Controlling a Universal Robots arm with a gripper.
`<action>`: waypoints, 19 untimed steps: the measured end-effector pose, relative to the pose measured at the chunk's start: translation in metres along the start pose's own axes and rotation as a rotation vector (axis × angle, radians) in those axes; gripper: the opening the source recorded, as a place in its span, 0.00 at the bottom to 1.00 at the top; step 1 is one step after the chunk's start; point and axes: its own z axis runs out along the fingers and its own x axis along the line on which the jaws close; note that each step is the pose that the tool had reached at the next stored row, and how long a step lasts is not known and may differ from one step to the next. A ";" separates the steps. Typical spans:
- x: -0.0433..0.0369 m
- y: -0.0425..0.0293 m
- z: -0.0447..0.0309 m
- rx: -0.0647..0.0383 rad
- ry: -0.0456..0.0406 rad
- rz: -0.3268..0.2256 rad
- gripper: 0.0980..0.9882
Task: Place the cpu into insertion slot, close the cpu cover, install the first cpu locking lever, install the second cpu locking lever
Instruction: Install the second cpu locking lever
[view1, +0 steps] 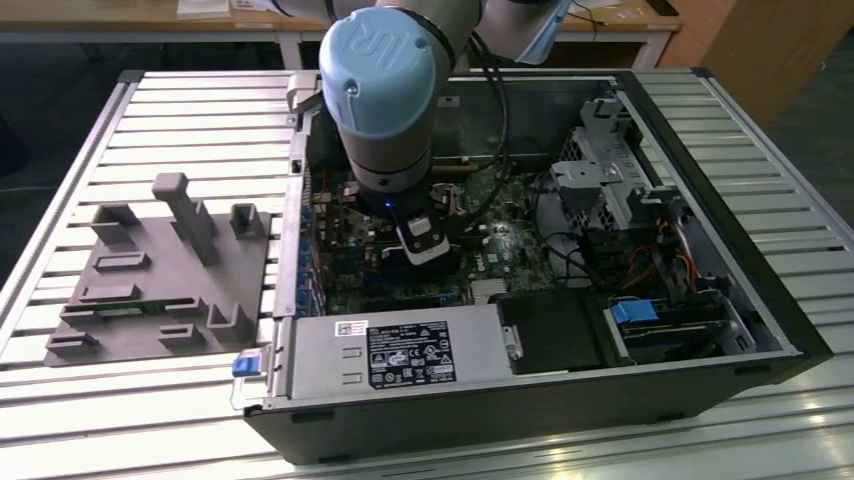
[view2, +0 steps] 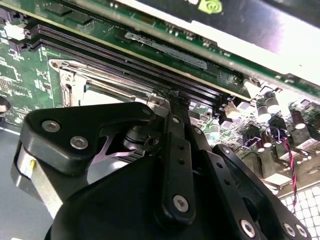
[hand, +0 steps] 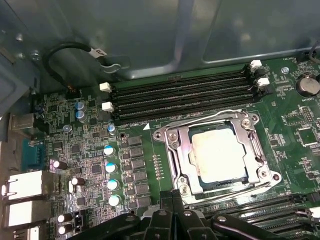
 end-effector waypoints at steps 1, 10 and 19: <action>0.0000 0.0003 -0.0008 0.000 0.0000 0.000 0.01; -0.0003 0.0061 -0.0161 0.000 -0.0007 0.000 0.01; -0.0007 0.0105 -0.0273 0.040 -0.0121 0.006 0.01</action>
